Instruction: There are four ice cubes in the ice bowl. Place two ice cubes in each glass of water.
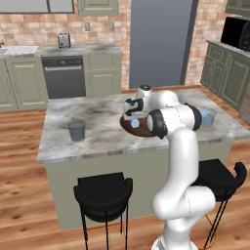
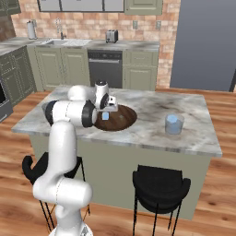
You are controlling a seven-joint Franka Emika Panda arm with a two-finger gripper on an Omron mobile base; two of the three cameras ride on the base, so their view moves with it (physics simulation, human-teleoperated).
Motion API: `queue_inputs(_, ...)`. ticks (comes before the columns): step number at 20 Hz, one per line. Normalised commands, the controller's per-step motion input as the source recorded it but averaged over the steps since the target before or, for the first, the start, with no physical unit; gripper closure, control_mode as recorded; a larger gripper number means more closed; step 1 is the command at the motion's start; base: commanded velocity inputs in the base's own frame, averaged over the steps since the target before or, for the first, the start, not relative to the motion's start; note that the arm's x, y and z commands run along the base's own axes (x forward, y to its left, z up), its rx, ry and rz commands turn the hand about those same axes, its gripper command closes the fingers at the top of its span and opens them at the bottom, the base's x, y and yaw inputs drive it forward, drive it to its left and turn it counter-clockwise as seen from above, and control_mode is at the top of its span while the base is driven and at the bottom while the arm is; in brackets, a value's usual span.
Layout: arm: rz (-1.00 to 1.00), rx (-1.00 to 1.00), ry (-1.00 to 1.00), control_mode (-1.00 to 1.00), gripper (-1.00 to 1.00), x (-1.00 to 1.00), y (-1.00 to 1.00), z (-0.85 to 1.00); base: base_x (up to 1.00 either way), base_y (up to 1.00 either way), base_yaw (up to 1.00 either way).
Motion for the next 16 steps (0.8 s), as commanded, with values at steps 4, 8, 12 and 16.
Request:
queue_inputs(4, 0.0, 0.0, 0.0, -1.0, -1.0, 0.34, 0.0, -0.32, 0.0, 0.0, 0.0)
queue_inputs(8, 0.0, 0.0, 0.0, -1.0, -1.0, 0.25, 0.0, -0.24, 0.0, 0.0, 0.0)
queue_inputs(12, 0.0, 0.0, 0.01, -1.0, -1.0, 0.0, 0.0, -0.17, 0.0, 0.0, 0.0)
queue_inputs(16, 0.0, 0.0, 0.02, -1.0, 1.0, 0.0, 0.0, -0.07, 0.0, 0.0, 0.0)
